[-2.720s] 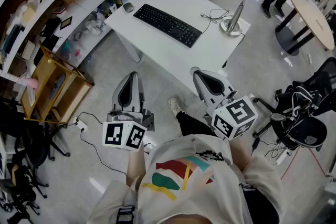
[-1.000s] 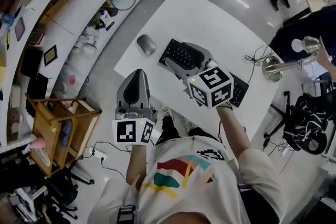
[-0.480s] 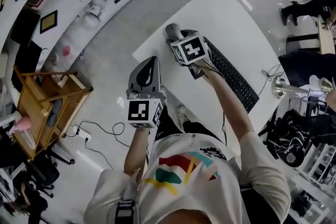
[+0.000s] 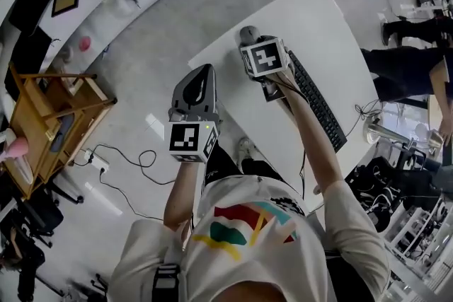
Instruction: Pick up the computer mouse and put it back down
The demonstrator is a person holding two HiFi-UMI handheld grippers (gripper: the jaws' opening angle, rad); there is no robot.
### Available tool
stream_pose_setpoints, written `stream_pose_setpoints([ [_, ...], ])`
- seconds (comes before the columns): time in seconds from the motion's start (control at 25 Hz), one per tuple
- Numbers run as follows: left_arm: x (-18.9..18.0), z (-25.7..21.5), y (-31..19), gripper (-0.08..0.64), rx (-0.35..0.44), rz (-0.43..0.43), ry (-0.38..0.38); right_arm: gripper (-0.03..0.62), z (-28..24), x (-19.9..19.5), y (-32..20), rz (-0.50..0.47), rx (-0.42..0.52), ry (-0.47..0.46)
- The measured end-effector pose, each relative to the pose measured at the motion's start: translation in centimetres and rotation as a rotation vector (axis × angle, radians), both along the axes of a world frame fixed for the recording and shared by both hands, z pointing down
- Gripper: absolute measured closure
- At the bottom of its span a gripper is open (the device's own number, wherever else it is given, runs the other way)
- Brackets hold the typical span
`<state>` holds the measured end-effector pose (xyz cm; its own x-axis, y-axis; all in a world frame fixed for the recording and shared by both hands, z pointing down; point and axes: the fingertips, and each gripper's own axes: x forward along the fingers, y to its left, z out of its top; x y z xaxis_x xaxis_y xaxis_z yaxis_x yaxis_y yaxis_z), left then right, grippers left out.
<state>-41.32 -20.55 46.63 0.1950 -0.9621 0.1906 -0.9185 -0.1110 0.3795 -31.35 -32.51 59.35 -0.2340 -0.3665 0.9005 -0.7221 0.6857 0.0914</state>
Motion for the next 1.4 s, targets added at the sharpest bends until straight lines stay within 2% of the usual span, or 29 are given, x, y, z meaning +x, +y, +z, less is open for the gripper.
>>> stream_pose_setpoints([
  [0.12, -0.3, 0.6, -0.4, 0.515, -0.010, -0.005, 0.010, 0.331, 1.6, 0.2, -0.2, 0.006, -0.033, 0.024],
  [0.28, 0.1, 1.3, -1.1, 0.515, -0.017, 0.004, 0.010, 0.327, 2.1, 0.3, -0.6, 0.031, -0.136, -0.025],
  [0.44, 0.5, 2.4, -1.5, 0.515, -0.038, 0.013, 0.020, 0.321, 2.7, 0.0, -0.8, -0.057, -0.205, -0.018],
  [0.56, 1.2, 2.6, -2.0, 0.515, -0.045, 0.032, 0.019, 0.319, 2.7, -0.2, -0.9, -0.073, -0.222, -0.012],
  [0.84, 2.4, 2.2, -2.5, 0.515, -0.046, 0.057, 0.009, 0.319, 2.2, 0.1, -0.8, -0.090, -0.145, -0.058],
  [1.0, 2.3, 1.5, -2.5, 0.515, -0.041, 0.051, -0.001, 0.319, 1.4, 0.6, -1.0, -0.094, -0.045, -0.090],
  [1.2, 2.5, 0.4, -2.4, 0.515, -0.029, 0.055, -0.001, 0.319, -1.7, 0.9, -0.7, -0.085, 0.063, -0.190],
  [1.4, 5.0, -1.6, -2.2, 0.515, 0.007, 0.097, 0.007, 0.319, -6.7, 2.8, 0.3, -0.056, 0.170, -0.292],
])
